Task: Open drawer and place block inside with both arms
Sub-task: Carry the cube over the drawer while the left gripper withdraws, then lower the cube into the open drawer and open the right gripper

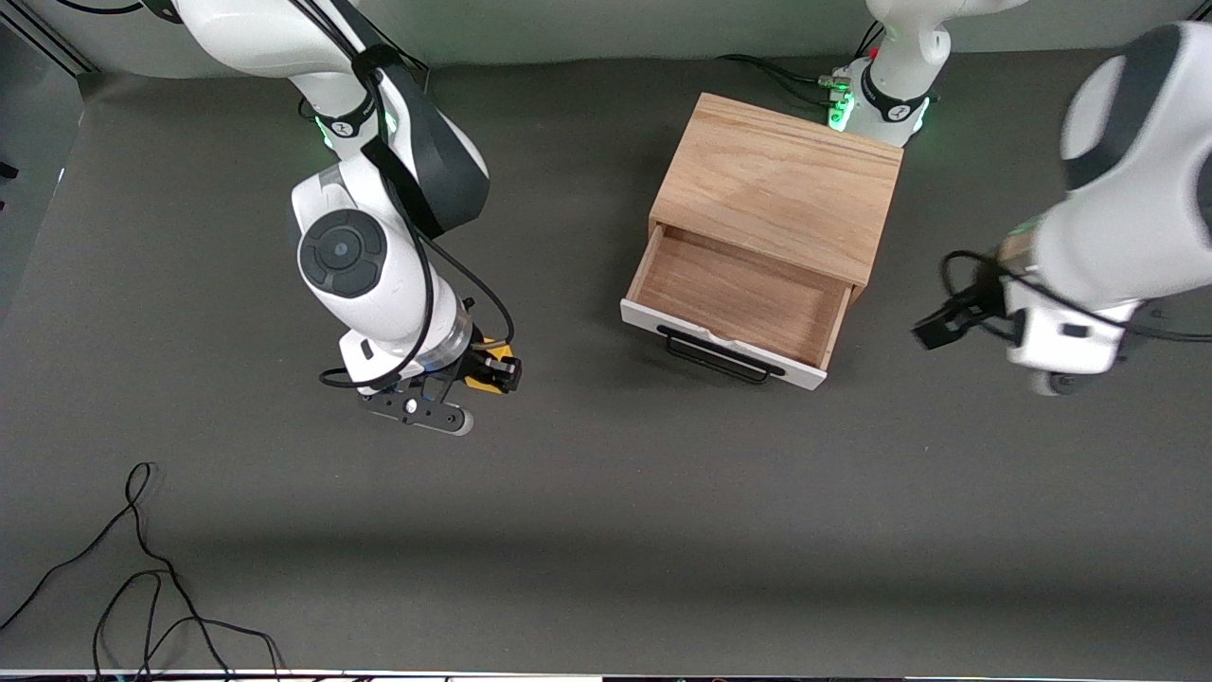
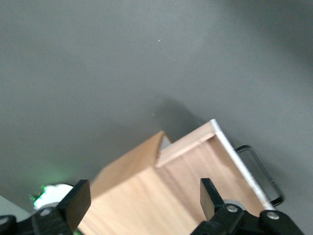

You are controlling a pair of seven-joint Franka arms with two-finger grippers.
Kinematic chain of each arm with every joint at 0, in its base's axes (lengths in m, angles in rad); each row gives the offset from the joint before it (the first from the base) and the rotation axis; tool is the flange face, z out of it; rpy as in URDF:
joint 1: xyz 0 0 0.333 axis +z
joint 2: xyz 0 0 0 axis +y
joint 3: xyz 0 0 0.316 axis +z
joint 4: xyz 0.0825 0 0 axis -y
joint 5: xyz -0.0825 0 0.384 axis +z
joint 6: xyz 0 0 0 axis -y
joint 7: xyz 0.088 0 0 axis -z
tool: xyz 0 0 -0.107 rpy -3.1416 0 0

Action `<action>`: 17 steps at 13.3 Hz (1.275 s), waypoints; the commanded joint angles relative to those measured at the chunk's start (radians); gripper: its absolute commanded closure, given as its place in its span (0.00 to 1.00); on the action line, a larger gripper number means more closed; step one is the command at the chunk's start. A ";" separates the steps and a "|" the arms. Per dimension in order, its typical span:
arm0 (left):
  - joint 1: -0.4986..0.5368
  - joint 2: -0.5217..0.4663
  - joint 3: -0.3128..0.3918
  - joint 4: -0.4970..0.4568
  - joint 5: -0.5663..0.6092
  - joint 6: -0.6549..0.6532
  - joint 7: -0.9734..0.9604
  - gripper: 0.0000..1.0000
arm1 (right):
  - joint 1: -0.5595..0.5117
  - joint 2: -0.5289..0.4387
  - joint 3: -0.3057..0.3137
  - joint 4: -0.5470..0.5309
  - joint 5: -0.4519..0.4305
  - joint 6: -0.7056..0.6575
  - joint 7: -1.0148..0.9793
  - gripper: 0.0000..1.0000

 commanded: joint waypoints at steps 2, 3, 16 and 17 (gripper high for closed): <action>0.167 -0.140 -0.002 -0.167 -0.079 0.016 0.385 0.00 | 0.138 0.057 -0.007 0.097 -0.018 -0.035 0.163 1.00; 0.198 -0.174 -0.002 -0.211 -0.080 0.033 0.461 0.00 | 0.170 0.083 -0.006 0.119 -0.016 -0.031 0.203 1.00; 0.234 -0.333 0.034 -0.399 -0.079 0.222 0.748 0.00 | 0.336 0.310 0.082 0.231 -0.016 0.211 0.495 1.00; 0.229 -0.333 0.034 -0.399 -0.079 0.226 0.748 0.00 | 0.350 0.330 0.080 0.232 -0.018 0.239 0.507 1.00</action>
